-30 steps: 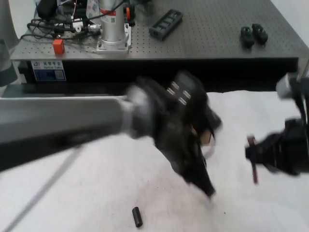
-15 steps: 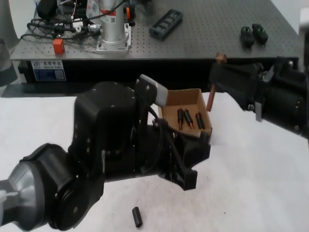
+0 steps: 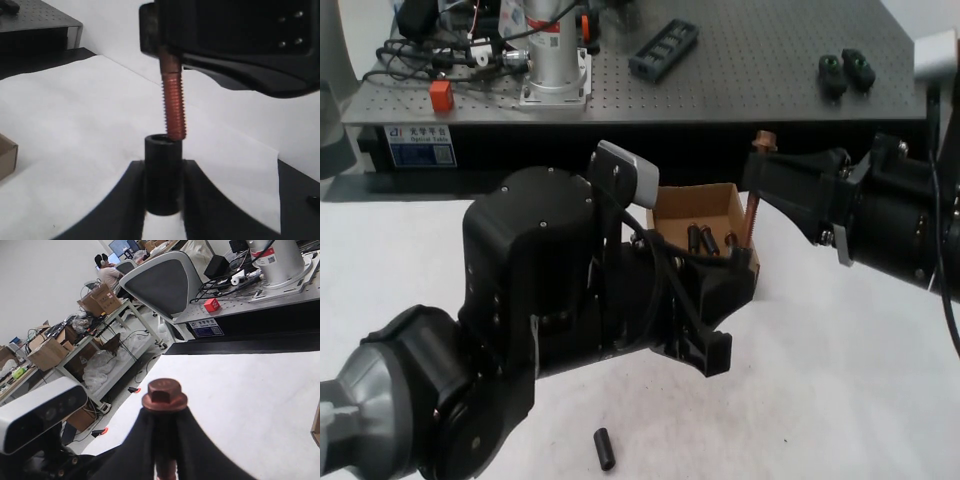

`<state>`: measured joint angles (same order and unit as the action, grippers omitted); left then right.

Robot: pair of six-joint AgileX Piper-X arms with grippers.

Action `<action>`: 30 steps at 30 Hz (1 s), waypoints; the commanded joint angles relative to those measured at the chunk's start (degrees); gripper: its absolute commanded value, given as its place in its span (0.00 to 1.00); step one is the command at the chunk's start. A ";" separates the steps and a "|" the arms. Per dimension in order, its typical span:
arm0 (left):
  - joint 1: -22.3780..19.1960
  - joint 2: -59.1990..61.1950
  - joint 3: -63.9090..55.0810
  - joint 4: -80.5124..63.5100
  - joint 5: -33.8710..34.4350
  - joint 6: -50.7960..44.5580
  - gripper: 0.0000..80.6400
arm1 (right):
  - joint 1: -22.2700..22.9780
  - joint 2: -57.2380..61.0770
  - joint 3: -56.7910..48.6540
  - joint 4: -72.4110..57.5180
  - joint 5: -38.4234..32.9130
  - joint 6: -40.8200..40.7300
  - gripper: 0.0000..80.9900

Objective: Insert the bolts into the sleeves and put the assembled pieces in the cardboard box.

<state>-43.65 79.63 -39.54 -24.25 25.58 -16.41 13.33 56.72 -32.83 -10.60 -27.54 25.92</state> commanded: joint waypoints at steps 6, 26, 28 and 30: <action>-0.07 -0.72 -0.33 -1.58 -0.79 -1.58 0.01 | -0.01 0.01 0.08 -0.01 0.03 -0.25 0.00; -0.07 -0.72 -0.33 -7.21 -3.22 0.05 0.01 | -0.01 0.01 0.08 -0.01 -0.20 -0.25 0.00; -0.07 -0.72 -0.33 -7.21 -3.37 0.05 0.01 | -0.01 0.01 0.08 -0.01 -1.01 -0.25 0.01; -0.07 -0.72 -0.33 -7.21 -3.51 0.32 0.01 | -0.01 0.01 0.08 -0.01 -2.24 -0.25 0.08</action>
<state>-43.65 79.63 -39.38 -29.12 24.08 -17.01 13.33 56.72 -32.83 -10.71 -27.35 25.92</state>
